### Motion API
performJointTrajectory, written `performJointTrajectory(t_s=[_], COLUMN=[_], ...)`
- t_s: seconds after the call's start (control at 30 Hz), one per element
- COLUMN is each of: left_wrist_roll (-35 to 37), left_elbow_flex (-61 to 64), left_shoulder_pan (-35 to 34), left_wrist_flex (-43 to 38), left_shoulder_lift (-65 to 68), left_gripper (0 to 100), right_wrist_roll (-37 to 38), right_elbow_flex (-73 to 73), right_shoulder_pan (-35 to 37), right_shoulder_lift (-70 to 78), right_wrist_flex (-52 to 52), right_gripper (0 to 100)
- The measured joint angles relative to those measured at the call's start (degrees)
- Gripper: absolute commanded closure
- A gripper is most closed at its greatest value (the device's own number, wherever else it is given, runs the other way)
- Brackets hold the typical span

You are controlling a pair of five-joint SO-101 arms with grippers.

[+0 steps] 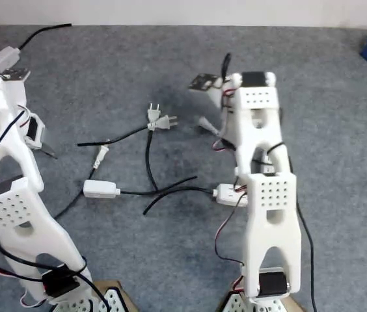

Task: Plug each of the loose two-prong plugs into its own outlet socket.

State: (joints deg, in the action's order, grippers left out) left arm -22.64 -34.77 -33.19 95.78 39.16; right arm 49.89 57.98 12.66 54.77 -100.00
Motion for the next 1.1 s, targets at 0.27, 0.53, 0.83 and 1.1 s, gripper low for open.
performJointTrajectory(t_s=[0.27,0.53,0.83,1.1], left_wrist_roll=[0.0,0.0,0.0,0.0], left_elbow_flex=[0.0,0.0,0.0,0.0], left_shoulder_pan=[0.0,0.1,0.1,0.1], left_wrist_flex=[0.0,0.0,0.0,0.0], left_shoulder_lift=[0.0,0.0,0.0,0.0], left_gripper=[74,74,74,74], right_wrist_roll=[-8.5,-9.9,-10.0,-8.9], right_elbow_flex=[7.2,-1.4,-4.1,-4.1], right_shoulder_pan=[8.7,8.9,7.1,4.2], right_shoulder_lift=[0.0,0.0,0.0,0.0], right_wrist_flex=[1.4,11.9,14.7,14.7], right_gripper=[76.5,76.1,80.5,82.4])
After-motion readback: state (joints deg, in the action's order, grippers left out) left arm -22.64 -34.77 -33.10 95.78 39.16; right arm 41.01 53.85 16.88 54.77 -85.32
